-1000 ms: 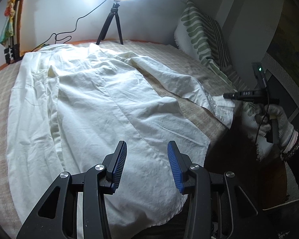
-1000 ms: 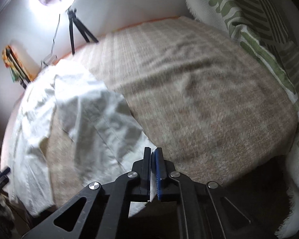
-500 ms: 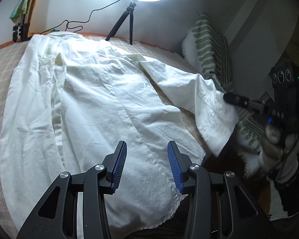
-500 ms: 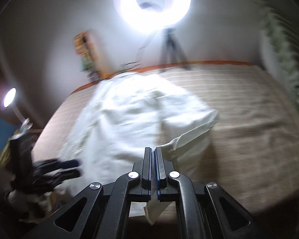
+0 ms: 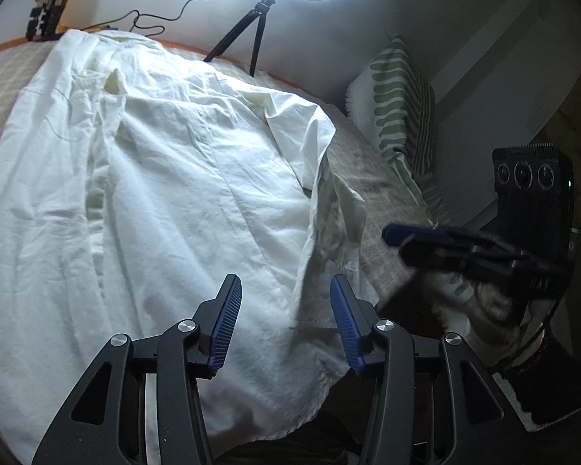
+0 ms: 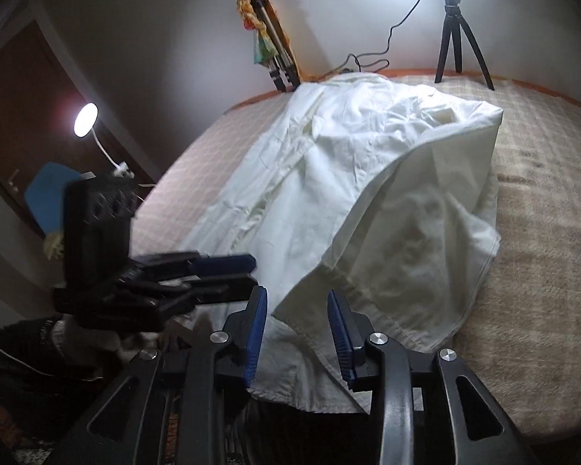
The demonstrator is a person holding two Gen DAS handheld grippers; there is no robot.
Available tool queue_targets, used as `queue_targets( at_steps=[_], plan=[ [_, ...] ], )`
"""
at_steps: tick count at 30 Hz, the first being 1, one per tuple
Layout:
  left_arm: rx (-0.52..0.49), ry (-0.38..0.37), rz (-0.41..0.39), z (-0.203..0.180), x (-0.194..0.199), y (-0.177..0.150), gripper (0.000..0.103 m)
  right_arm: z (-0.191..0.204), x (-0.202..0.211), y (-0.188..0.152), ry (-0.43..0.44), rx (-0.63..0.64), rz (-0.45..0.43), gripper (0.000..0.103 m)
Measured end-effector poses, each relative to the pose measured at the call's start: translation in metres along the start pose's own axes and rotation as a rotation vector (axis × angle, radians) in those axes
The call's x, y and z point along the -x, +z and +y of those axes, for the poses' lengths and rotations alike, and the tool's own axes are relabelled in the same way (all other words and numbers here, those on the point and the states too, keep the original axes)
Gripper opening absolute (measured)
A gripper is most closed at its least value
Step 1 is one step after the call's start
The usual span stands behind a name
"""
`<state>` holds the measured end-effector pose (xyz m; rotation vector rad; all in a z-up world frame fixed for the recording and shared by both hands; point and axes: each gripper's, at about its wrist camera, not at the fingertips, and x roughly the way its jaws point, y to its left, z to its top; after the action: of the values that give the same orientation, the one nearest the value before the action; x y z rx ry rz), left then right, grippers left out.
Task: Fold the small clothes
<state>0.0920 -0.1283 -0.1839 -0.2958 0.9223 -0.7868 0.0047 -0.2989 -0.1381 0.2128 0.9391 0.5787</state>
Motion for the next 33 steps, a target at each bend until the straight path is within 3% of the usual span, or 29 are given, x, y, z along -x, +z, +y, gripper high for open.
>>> queue_targets(
  at_steps=[3, 7, 11, 12, 13, 15, 19, 21, 22, 23, 25, 33],
  plan=[
    [0.004, -0.031, 0.021, -0.007, -0.014, 0.002, 0.049, -0.018, 0.015, 0.019, -0.078, -0.019, -0.035, 0.043],
    [-0.033, -0.018, 0.063, -0.02, -0.037, 0.003, 0.05, -0.074, 0.027, 0.062, -0.125, -0.162, -0.103, 0.051],
    [-0.039, -0.018, 0.082, -0.026, -0.053, 0.001, 0.046, -0.125, 0.009, 0.109, -0.155, -0.258, -0.079, 0.054],
    [-0.039, -0.024, 0.079, -0.027, -0.054, 0.001, 0.04, -0.135, 0.001, 0.119, -0.177, -0.277, -0.068, 0.054],
    [-0.037, -0.037, 0.077, -0.027, -0.056, 0.0, 0.026, -0.146, -0.009, 0.129, -0.193, -0.3, -0.051, 0.054],
    [-0.042, -0.044, 0.08, -0.03, -0.06, -0.001, 0.015, -0.167, -0.026, 0.144, -0.193, -0.346, -0.016, 0.054],
    [-0.056, -0.052, 0.067, -0.032, -0.058, -0.005, 0.006, -0.196, -0.061, 0.17, -0.202, -0.417, 0.037, 0.053],
    [-0.042, -0.068, 0.066, -0.03, -0.057, -0.005, 0.004, -0.202, -0.072, 0.178, -0.219, -0.425, 0.058, 0.037],
    [-0.03, -0.078, 0.066, -0.028, -0.056, -0.005, 0.004, -0.203, -0.076, 0.182, -0.227, -0.424, 0.062, 0.02],
    [-0.023, -0.087, 0.066, -0.027, -0.055, -0.005, 0.003, -0.202, -0.078, 0.186, -0.23, -0.415, 0.061, 0.011],
    [-0.01, -0.104, 0.067, -0.027, -0.051, -0.008, 0.003, -0.192, -0.082, 0.196, -0.257, -0.367, 0.062, 0.002],
    [0.041, -0.175, 0.083, -0.031, -0.031, -0.028, 0.003, -0.112, -0.099, 0.24, -0.355, -0.069, 0.086, 0.0]
  ],
)
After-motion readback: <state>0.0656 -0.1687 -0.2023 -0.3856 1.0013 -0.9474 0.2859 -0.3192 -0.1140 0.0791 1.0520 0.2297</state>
